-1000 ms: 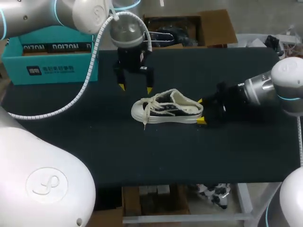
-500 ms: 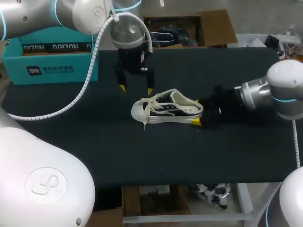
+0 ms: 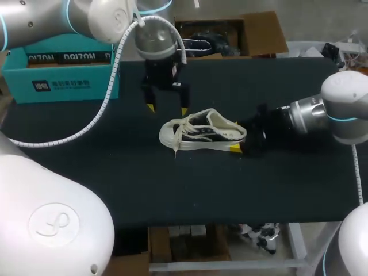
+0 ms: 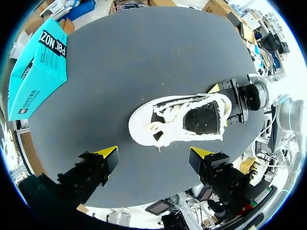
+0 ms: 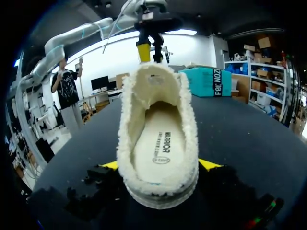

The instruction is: Open the shoe tongue, take the insole out of the shoe, put the insole back into the shoe, and pack the shoe into the shoebox

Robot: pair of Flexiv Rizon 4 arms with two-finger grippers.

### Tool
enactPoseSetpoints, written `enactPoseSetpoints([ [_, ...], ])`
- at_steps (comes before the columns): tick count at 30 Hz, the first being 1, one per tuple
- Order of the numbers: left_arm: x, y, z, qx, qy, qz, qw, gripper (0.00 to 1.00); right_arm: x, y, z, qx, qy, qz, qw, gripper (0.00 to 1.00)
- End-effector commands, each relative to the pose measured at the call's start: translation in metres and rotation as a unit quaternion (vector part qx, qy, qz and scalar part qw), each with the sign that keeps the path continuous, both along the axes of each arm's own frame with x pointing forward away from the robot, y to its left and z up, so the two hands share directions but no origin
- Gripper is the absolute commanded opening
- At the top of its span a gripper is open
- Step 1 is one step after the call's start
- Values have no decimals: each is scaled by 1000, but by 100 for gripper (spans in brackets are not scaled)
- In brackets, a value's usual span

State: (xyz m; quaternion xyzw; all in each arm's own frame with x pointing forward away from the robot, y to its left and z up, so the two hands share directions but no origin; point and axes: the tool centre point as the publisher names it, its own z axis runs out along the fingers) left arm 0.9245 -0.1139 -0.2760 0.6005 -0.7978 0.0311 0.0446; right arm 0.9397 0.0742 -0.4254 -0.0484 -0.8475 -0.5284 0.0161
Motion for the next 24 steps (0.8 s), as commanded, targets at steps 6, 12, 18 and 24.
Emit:
enactPoseSetpoints([
  [6, -5, -37, 9, 21, -7, -13, 1000, 100, 2, 0, -8, 6, -4, 1, 1000, 0],
  [12, 7, -67, 1, 38, 3, -4, 999, 100, 2, 0, -8, 6, -4, 1, 1000, 0],
  [18, 17, -91, -15, 53, 35, -9, 998, 100, 2, 0, -8, 6, -4, 1, 1000, 0],
  [24, 11, -103, -20, 76, 48, -12, 996, 87, 2, 0, -8, 6, -4, 1, 1000, 0],
])
